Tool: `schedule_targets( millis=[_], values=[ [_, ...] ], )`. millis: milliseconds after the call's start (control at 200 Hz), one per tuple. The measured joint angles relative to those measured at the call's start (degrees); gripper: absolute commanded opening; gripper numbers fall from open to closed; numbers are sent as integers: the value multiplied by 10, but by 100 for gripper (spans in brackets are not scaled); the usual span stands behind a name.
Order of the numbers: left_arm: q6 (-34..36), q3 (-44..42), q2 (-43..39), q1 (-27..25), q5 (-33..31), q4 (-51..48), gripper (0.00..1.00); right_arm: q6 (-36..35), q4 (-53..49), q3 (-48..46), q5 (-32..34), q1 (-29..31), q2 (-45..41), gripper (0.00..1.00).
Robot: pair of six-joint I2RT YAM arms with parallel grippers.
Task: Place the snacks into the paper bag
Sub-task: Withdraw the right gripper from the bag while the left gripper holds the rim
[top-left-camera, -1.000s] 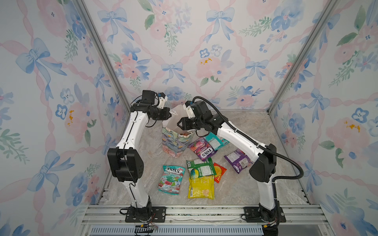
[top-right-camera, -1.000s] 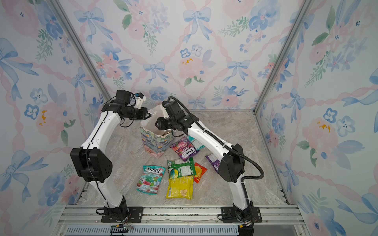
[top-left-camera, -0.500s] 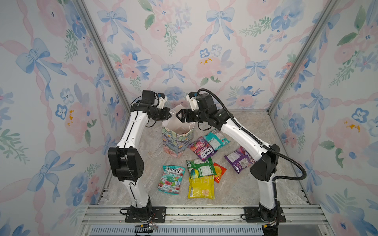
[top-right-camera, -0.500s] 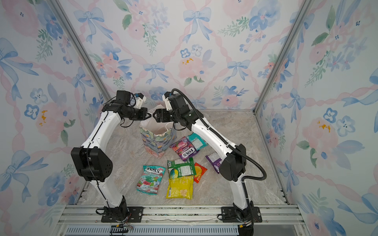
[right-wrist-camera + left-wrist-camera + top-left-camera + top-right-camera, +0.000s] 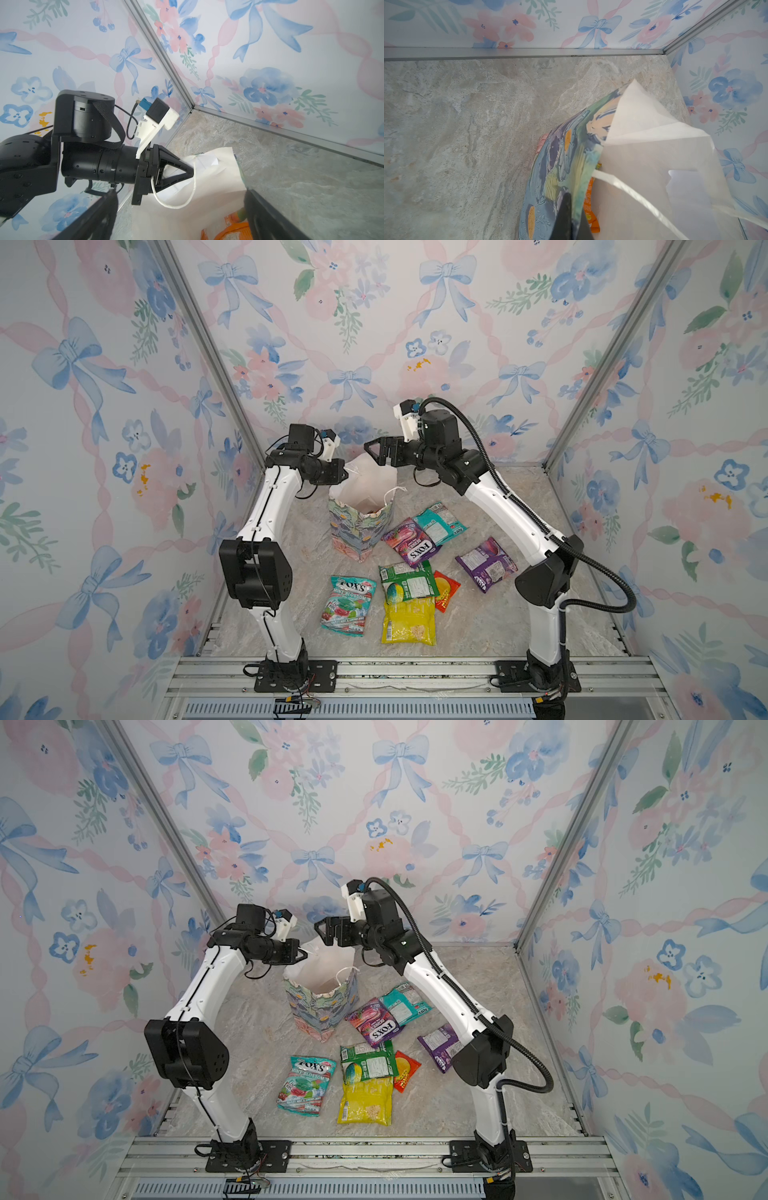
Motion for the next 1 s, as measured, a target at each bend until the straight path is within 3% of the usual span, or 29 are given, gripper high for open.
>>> schedule_targets(
  millis=[140,450,710,1000],
  values=[
    [0,0,0,1,0,0,0,-7,1,-123,35,-27,-102,97],
    [0,0,0,7,-2,0,0,21,-6,-494,116,-121,-392,97],
    [0,0,0,7,-2,0,0,82,-89,-695,130,-180,-458,99],
    [0,0,3,9,-2,0,0,154,-127,-826,101,-218,-526,98]
  ],
)
